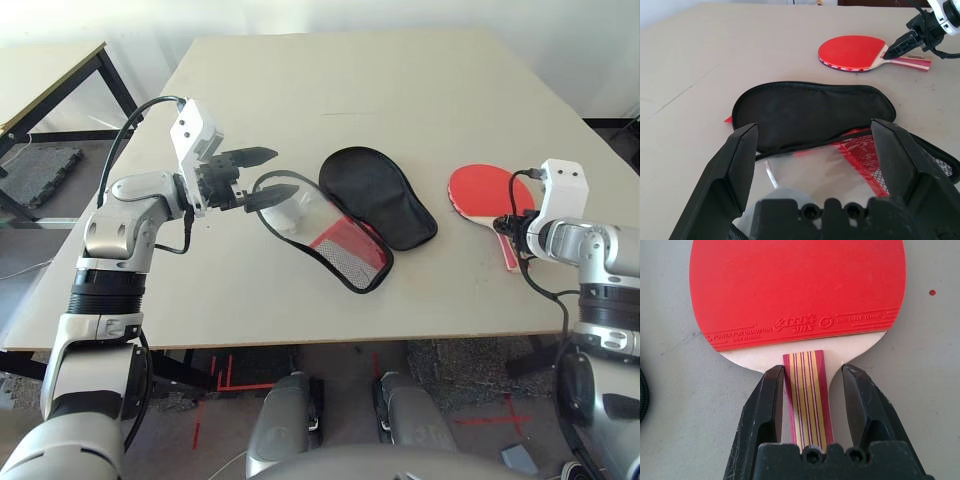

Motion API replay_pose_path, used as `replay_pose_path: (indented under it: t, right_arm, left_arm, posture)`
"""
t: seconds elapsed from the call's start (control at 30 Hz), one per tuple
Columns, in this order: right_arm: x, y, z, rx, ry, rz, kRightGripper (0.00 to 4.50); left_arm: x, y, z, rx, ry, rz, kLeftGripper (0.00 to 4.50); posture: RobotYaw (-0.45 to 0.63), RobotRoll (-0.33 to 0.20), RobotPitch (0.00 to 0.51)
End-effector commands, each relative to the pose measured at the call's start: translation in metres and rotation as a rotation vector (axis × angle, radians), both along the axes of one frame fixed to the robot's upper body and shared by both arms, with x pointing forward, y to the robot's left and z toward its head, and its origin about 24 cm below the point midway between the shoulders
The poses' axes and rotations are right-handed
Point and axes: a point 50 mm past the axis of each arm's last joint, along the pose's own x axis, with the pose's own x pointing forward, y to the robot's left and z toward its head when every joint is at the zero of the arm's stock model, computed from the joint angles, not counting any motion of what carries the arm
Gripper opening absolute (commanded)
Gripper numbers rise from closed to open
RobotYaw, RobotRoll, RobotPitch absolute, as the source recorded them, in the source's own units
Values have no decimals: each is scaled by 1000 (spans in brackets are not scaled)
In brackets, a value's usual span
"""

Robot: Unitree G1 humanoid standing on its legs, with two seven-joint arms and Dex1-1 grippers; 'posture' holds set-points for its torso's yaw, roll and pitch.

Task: Store the ping-pong paddle in its case and zip it.

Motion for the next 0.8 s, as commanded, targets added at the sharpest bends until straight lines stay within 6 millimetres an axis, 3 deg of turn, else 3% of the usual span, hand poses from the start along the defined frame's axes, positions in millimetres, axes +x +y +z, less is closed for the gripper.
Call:
replay_pose_path:
  t: [0.03,0.2,0.5,0.8]
  right_arm:
    - [-3,7,-2,18,21,23,1796]
    - [2,14,16,9,-65,74,1796]
    - [3,19,28,19,-109,89,1796]
    - [8,49,64,26,-239,260,1795]
  left_arm:
    - [0,0,1,3,-7,-2,4500]
    - [2,-1,2,2,-11,-2,4500]
    - [4,-2,3,3,-17,0,4500]
    - [5,-2,3,8,-19,0,4500]
  posture:
    - [9,0,112]
    - [3,0,109]
    - [-3,0,107]
    - [-4,0,107]
